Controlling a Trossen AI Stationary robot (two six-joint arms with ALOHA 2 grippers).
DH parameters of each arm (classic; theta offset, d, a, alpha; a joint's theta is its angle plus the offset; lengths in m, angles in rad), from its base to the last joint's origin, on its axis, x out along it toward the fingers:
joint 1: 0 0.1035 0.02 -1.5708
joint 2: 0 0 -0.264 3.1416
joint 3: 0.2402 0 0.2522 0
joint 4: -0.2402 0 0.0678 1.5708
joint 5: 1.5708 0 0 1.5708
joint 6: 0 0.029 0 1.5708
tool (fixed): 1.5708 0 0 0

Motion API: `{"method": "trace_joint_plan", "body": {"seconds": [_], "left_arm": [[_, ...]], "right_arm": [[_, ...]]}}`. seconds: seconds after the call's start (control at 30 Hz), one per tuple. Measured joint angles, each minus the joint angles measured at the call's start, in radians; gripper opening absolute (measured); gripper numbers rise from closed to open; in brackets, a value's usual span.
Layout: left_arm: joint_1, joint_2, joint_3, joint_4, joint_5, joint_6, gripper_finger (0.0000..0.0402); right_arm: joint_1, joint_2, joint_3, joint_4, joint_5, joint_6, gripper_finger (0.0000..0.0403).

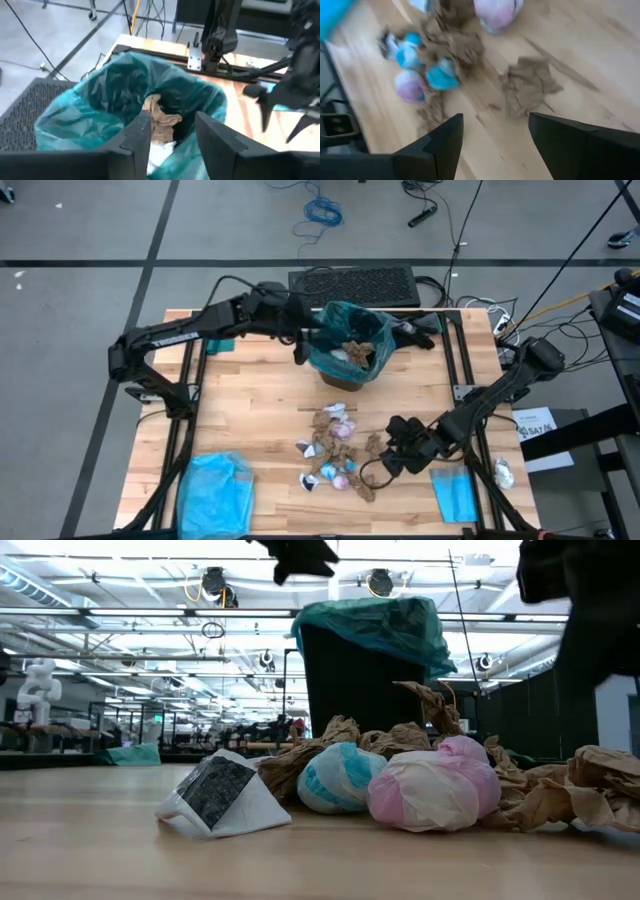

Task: Place trash/remove bag and relplace
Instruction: Put the white paper into the blue trash bag inside the black trash bin, then put the brown napkin into the blue trash bag inside the black trash bin

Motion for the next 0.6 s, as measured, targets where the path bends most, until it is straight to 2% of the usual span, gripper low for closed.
{"method": "trace_joint_plan", "body": {"seconds": [0.17,0.33,0.5,0.6], "left_arm": [[-0.031,-0.05,0.006,-0.07,-0.014,-0.044,0.0165],[-0.121,-0.116,0.006,-0.214,-0.024,-0.109,0.0165],[-0.251,-0.153,0.006,-0.337,-0.162,-0.173,0.0165],[-0.319,-0.169,0.006,-0.4,-0.237,-0.221,0.0166]], "right_arm": [[-0.014,0.088,0.0,0.019,-0.007,0.038,0.0224],[-0.063,0.17,0.0,0.073,0.027,0.044,0.0224],[-0.123,0.255,0.0,0.074,0.02,0.06,0.0222],[-0.142,0.295,0.006,0.076,0.007,0.093,0.0195]]}}
